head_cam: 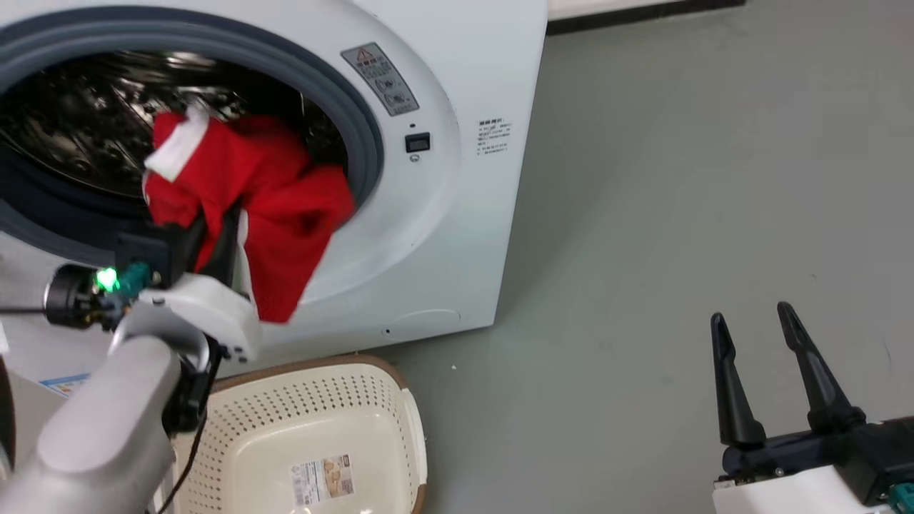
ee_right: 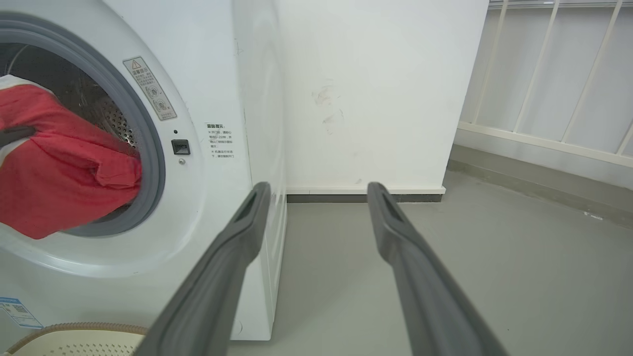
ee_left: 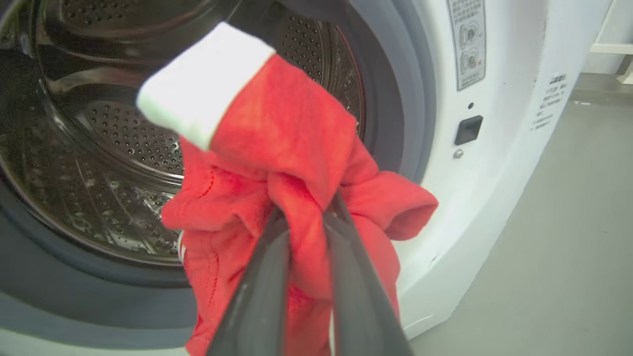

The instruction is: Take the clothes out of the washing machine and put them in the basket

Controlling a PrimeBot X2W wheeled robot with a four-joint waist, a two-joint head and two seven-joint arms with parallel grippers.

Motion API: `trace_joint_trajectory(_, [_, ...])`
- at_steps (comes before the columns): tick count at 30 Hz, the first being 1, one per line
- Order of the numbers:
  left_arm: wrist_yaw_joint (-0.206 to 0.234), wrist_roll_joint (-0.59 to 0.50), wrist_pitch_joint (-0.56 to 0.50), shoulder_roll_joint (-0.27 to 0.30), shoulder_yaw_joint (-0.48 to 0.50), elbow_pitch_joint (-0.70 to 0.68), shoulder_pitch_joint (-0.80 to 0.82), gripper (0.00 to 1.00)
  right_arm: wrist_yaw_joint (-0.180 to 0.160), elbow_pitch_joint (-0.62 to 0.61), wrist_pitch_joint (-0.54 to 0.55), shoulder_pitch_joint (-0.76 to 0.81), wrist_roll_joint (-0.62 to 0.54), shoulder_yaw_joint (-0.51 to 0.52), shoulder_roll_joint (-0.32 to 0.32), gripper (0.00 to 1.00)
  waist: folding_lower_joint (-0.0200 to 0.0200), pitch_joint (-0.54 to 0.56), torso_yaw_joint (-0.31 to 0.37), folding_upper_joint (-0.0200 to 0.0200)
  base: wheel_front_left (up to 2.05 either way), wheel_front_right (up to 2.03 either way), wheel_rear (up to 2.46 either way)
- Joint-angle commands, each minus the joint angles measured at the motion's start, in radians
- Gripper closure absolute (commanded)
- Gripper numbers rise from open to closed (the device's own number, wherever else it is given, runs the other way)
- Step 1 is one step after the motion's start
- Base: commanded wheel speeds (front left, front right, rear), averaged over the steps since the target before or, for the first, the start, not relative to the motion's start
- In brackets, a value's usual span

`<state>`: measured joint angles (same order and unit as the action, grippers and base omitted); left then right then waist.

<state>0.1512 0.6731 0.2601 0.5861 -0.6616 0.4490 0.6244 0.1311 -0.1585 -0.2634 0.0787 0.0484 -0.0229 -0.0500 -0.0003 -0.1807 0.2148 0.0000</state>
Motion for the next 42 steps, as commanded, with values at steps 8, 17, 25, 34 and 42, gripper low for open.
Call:
trace_joint_trajectory(8, [0.085,0.011,-0.001,0.053,-0.004,-0.204,-0.2,1.0,-0.001,0.01,-0.002,0.065,-0.021,0.01,0.0,0.0,0.0003,0.1,-0.039,0.0,0.0,0.0,0.0])
trace_joint_trajectory(17, [0.156,0.014,-0.043,0.098,-0.039,-0.372,-0.347,1.0,-0.001,0.005,-0.002,0.084,-0.027,0.015,-0.001,0.0,0.0003,0.13,-0.061,0.0,0.0,0.0,0.0])
trace_joint_trajectory(25, [0.153,0.038,-0.048,0.08,-0.068,-0.368,-0.417,1.0,-0.001,-0.001,-0.002,0.063,-0.028,0.004,0.0,0.0,0.0003,0.109,-0.062,0.0,0.0,0.0,0.0])
trace_joint_trajectory(34, [0.074,0.079,-0.026,0.004,-0.091,-0.209,-0.406,1.0,-0.001,-0.016,-0.002,0.003,-0.031,-0.018,0.0,0.0,0.0003,0.015,-0.037,0.0,0.0,0.0,0.0])
trace_joint_trajectory(42, [-0.017,0.087,-0.006,-0.065,-0.09,0.01,-0.337,1.0,-0.001,-0.033,-0.002,-0.069,-0.027,-0.039,0.0,0.0,0.0003,-0.099,-0.015,0.0,0.0,0.0,0.0])
